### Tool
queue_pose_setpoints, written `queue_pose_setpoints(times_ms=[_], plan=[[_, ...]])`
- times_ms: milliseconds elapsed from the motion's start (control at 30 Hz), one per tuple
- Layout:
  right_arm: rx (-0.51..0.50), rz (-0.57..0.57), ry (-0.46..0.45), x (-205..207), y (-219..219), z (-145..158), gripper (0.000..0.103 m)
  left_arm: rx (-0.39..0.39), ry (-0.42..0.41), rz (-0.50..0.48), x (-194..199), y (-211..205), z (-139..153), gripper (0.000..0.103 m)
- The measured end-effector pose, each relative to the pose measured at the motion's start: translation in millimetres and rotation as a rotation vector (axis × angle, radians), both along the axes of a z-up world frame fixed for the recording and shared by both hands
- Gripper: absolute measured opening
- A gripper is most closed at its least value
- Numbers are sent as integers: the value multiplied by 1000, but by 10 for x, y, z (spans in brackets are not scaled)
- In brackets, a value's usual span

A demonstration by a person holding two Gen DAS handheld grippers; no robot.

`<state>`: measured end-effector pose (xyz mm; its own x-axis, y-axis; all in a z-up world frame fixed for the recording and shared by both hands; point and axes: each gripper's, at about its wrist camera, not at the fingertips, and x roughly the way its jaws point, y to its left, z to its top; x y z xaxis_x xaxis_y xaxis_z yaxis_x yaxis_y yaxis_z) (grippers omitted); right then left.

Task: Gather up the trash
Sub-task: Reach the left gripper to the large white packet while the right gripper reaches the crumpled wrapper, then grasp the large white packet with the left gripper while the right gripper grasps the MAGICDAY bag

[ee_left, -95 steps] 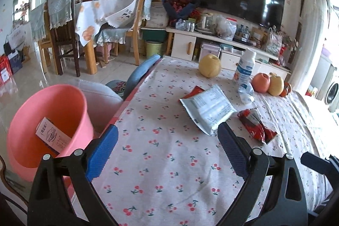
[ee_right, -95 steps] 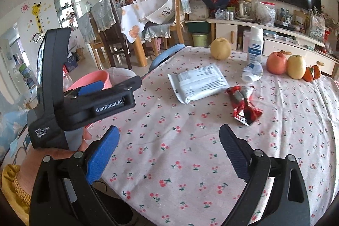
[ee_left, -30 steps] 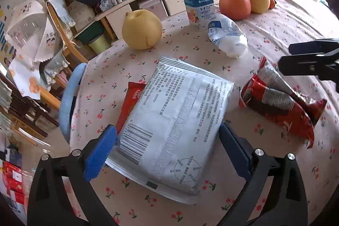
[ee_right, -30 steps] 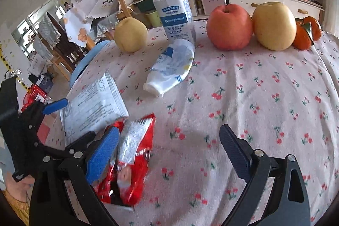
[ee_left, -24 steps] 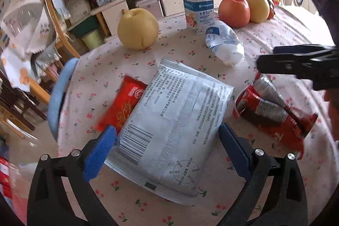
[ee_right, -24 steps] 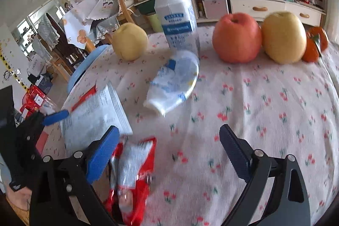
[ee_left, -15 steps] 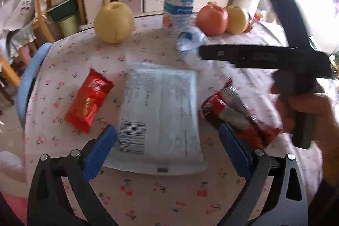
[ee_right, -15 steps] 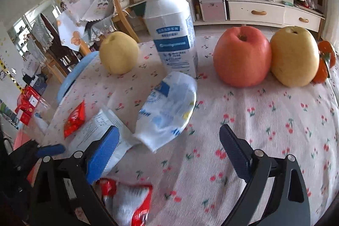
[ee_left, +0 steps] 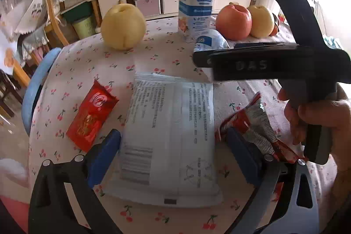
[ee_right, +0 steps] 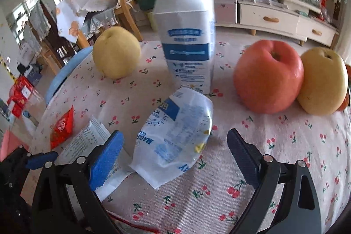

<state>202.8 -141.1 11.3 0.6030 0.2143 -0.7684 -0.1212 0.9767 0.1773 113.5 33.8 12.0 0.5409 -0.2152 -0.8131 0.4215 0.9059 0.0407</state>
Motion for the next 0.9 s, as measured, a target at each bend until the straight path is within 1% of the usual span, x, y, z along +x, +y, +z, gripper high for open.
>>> queue_pose_setpoints(times_ms=[67,100,133,167,200,267,500,567,633,700,800,900], plan=[[-33,5,-18,-1,34,-3,94,26,-2,6,8,-33,-24,97],[-44,5,-25,-2,44,-5,92,31,1,11,14,-37,-39,97],[-42,9,-25,3,47,-6,85,34,8,15,19,-40,-57,97],[-38,12,-25,4,47,-10,74,27,20,21,34,-35,-81,97],[-37,14,-23,8,51,-17,72,9,29,32,44,-12,-82,97],[-38,20,-23,8,60,-22,72,-8,37,59,57,25,-74,94],[-64,47,-36,-55,76,-11,71,-12,31,108,27,48,-62,87],[-63,60,-32,-90,76,-14,71,-20,25,120,-27,40,-47,81],[-53,79,-25,-140,87,-27,71,-34,27,131,-57,57,-40,79],[-66,91,-30,-197,121,-17,71,-57,33,143,-90,94,-32,78],[-30,118,-26,-310,134,19,71,-57,32,146,-175,107,-36,78],[-29,120,-27,-457,142,22,71,-58,31,144,-270,130,-38,78]])
